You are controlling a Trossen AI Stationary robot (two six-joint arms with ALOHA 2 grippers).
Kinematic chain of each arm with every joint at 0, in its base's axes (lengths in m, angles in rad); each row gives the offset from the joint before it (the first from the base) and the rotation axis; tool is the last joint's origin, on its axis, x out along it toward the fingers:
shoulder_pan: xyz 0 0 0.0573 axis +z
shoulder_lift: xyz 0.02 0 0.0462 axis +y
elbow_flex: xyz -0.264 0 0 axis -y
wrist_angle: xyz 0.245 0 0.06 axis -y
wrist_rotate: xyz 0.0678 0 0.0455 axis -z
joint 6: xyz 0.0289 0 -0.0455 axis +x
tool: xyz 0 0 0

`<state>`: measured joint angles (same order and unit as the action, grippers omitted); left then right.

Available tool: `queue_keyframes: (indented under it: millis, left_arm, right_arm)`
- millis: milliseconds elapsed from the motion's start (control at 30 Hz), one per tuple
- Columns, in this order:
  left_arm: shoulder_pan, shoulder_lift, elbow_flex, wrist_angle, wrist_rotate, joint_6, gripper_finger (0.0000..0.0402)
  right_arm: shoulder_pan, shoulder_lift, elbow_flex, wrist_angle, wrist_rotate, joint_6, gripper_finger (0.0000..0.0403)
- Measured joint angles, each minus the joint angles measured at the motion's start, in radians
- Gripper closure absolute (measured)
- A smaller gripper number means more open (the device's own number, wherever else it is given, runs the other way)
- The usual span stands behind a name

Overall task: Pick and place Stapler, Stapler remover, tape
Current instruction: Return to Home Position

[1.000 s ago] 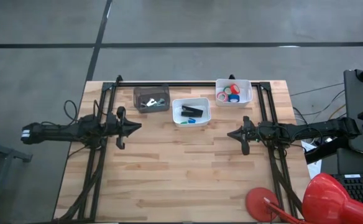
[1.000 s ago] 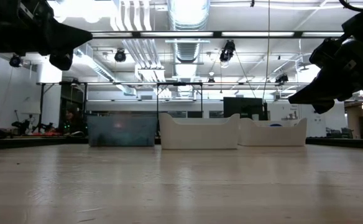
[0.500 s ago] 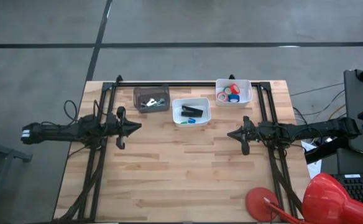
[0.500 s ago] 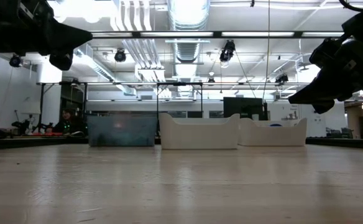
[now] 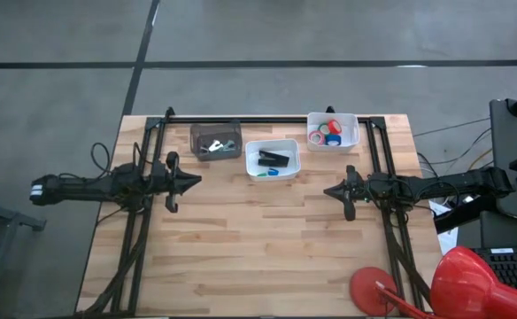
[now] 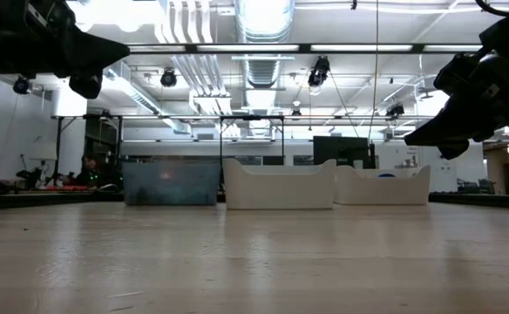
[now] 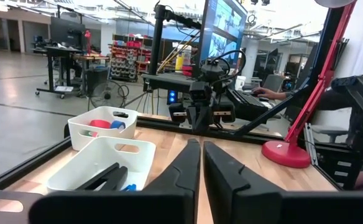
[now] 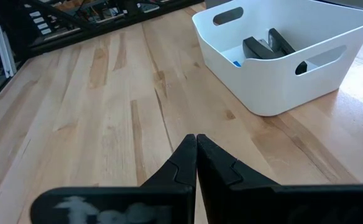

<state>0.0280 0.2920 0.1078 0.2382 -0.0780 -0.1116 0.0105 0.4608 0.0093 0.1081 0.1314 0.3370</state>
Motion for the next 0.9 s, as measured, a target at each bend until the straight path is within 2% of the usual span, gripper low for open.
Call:
queue_keyframes:
  millis: [900]
  left_arm:
    - [0.0,0.0,0.0,0.0,0.0,0.0,0.0372]
  right_arm:
    - [0.0,0.0,0.0,0.0,0.0,0.0,0.0394]
